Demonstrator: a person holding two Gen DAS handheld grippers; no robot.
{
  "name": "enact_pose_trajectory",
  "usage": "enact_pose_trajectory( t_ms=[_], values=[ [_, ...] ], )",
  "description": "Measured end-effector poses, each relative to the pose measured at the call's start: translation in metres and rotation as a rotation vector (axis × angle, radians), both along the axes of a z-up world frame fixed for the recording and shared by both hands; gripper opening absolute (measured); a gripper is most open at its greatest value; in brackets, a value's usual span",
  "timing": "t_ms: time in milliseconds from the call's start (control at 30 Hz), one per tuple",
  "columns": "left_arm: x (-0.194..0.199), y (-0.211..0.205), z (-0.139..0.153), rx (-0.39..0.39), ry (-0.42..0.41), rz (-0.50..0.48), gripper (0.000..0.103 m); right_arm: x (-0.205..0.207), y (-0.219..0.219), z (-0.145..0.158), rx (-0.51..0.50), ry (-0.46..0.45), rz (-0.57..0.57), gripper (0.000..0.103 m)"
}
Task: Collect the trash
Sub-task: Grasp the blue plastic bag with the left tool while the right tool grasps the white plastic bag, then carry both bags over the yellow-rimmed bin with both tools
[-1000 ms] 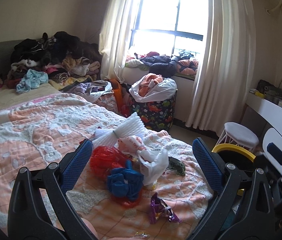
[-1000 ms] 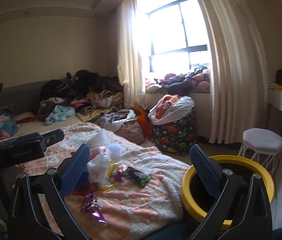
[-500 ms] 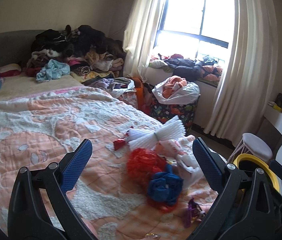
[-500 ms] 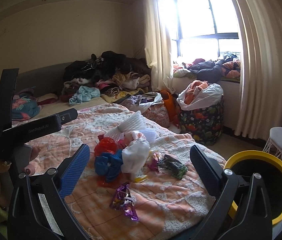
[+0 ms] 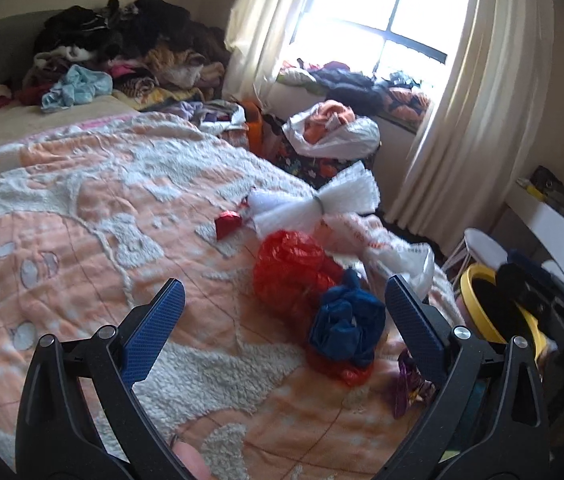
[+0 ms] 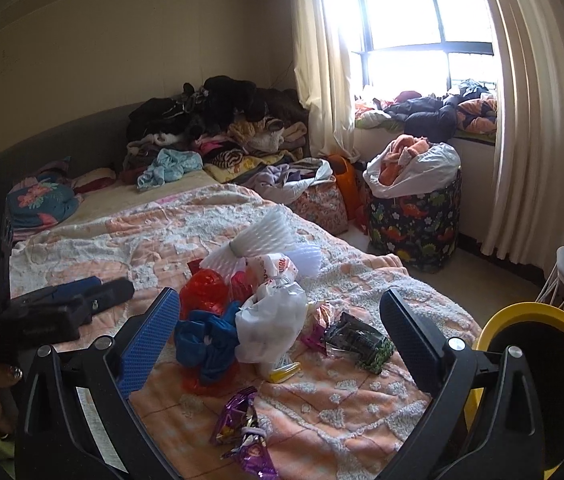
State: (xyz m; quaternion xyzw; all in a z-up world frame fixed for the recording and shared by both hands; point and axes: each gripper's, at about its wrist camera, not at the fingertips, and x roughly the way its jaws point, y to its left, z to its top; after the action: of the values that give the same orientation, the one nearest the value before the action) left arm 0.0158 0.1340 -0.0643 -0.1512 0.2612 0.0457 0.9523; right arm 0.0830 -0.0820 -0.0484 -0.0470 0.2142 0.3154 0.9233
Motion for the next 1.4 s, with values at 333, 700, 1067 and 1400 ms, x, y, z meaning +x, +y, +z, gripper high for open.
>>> enact_pose_trajectory(
  t_ms=[333,700,1067,1400],
  values=[
    [0.021,-0.023,-0.025,-0.02,0.083,-0.124,0.071,0.046,0.015,-0.022,-0.037,0.138,0.042,0.097],
    [0.038,-0.035,-0.034,-0.034,0.142,-0.171,0.033,0.081,0.032,-0.043,0.007,0.311,0.116,0.056],
    [0.043,-0.041,-0.034,0.009,0.163,-0.182,0.01,0.078,0.021,-0.042,0.056,0.309,0.068,0.037],
    [0.036,-0.05,0.005,0.014,0.045,-0.198,0.007,0.072,-0.015,-0.01,0.124,0.205,-0.002,0.033]
  ],
)
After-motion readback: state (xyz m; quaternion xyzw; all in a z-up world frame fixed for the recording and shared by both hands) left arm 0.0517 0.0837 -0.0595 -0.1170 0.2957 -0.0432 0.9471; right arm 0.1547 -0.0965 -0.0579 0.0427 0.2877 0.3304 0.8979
